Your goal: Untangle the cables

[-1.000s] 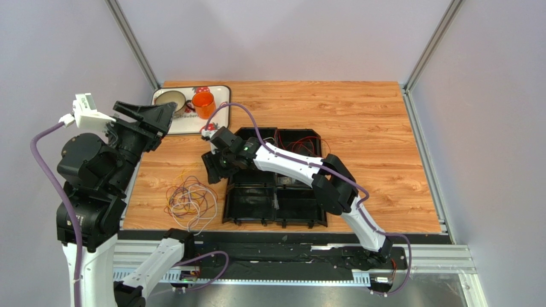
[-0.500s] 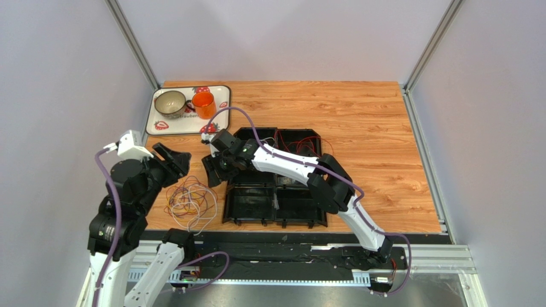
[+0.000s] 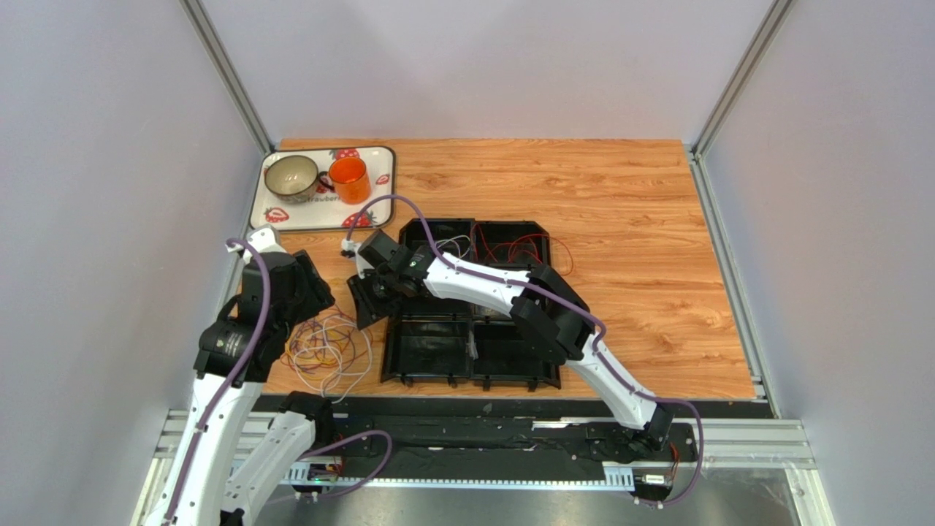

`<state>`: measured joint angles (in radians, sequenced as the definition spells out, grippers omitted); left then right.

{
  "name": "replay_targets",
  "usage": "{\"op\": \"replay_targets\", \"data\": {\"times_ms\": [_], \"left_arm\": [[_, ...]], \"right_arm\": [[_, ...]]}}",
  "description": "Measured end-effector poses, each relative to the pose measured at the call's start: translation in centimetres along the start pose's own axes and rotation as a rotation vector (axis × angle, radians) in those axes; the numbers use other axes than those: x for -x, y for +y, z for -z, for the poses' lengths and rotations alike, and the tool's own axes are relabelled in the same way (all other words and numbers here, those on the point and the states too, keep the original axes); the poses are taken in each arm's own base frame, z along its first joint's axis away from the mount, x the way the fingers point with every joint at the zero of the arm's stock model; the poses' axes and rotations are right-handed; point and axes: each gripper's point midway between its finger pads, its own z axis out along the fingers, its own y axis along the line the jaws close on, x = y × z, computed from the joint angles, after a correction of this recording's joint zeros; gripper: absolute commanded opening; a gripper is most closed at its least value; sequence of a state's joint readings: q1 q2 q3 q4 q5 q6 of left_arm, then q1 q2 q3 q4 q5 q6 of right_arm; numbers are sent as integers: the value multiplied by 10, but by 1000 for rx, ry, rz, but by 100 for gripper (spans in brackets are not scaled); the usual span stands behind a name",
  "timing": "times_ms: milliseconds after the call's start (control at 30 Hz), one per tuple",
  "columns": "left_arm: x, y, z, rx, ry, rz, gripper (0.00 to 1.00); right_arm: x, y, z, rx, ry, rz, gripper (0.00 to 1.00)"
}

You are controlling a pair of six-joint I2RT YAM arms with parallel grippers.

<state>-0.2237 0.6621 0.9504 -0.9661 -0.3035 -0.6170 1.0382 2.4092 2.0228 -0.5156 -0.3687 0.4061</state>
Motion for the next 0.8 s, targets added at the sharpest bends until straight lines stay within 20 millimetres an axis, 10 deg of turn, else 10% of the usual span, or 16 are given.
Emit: {"op": "replay_targets", "data": {"times_ms": [433, 800], "left_arm": [[-3, 8, -6, 33, -14, -21, 64], [-3, 12, 2, 25, -33, -13, 64]], "right_arm": [[10, 13, -2, 59, -17, 3, 0], [15, 14, 3, 45, -30, 12, 0]]}}
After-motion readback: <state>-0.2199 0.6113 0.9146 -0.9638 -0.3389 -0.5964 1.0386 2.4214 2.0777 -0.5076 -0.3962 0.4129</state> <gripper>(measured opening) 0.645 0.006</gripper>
